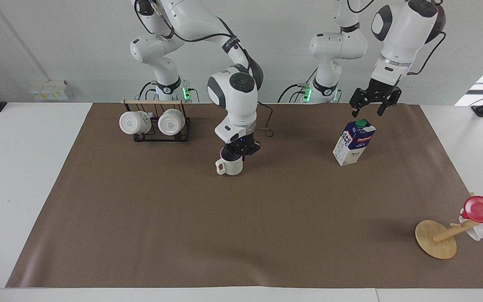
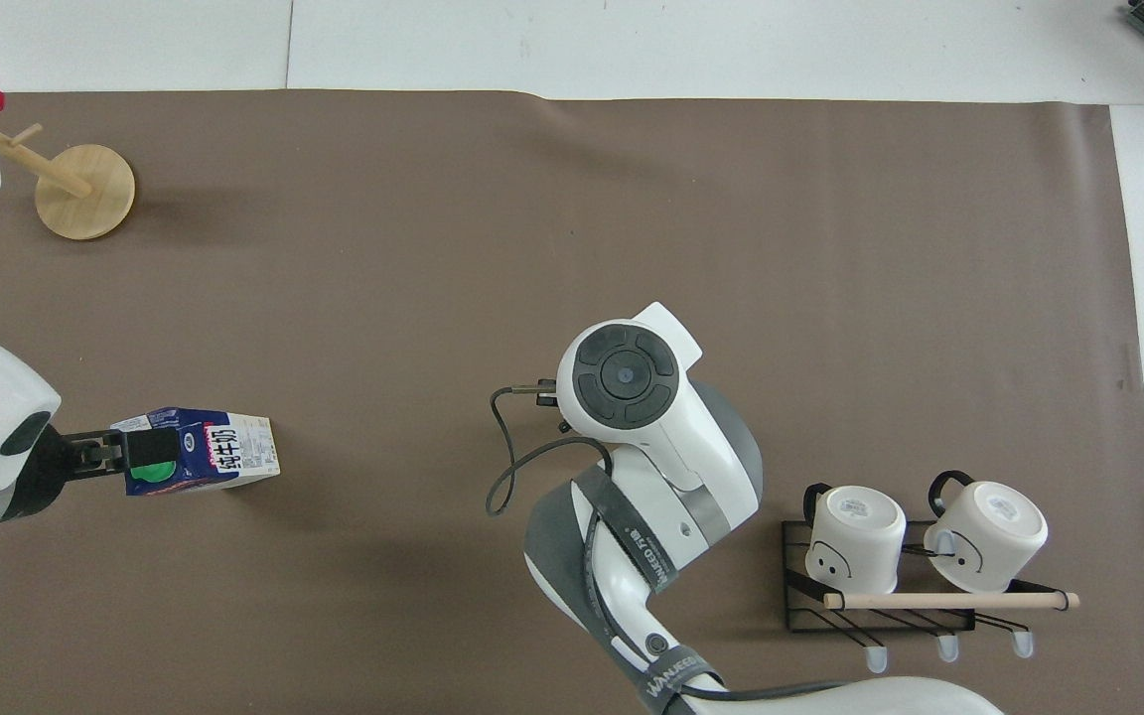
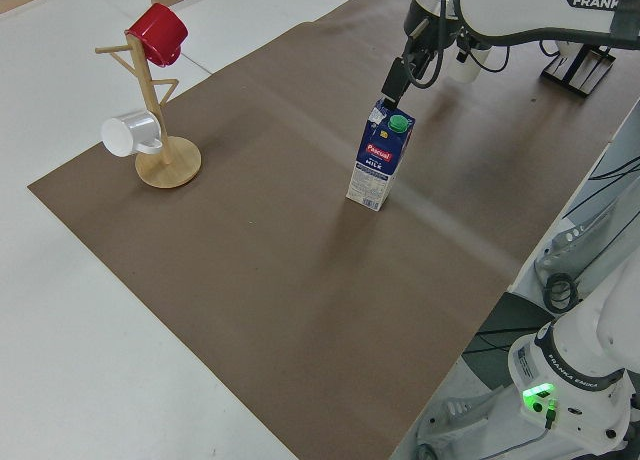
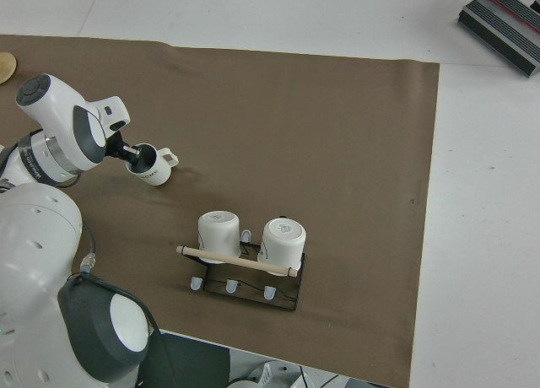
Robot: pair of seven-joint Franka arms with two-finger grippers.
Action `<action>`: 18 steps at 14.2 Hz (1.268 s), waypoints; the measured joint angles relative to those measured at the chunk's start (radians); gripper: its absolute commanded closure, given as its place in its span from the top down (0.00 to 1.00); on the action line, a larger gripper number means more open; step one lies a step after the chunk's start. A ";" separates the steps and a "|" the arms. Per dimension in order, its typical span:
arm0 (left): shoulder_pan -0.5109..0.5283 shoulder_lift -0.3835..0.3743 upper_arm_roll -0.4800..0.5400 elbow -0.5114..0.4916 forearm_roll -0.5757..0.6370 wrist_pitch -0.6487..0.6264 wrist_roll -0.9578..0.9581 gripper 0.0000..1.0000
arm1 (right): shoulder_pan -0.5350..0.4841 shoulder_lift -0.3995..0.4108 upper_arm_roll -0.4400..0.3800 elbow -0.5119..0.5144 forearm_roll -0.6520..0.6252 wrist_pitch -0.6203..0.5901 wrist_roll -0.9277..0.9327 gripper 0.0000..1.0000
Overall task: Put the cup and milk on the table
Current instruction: 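Carry the black mug toward the table center while the left gripper grasps the carton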
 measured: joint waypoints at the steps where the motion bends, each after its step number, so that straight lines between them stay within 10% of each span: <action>1: 0.000 0.002 0.000 -0.004 0.001 0.011 0.000 1.00 | 0.000 0.000 0.000 -0.003 0.000 0.001 0.000 0.00; 15: 0.000 0.004 0.000 -0.110 0.043 0.173 0.000 1.00 | 0.019 -0.001 0.000 -0.038 0.000 0.017 -0.057 0.00; 16: 0.000 0.004 0.000 -0.114 0.043 0.178 0.000 1.00 | 0.019 -0.001 0.000 -0.039 0.000 0.017 -0.062 0.24; 17: 0.000 0.004 0.000 -0.117 0.044 0.181 0.000 1.00 | 0.019 -0.001 0.000 -0.039 -0.001 0.017 -0.064 0.97; 18: 0.000 0.004 0.000 -0.119 0.044 0.186 0.000 1.00 | 0.019 -0.001 0.000 -0.039 0.000 0.017 -0.065 1.00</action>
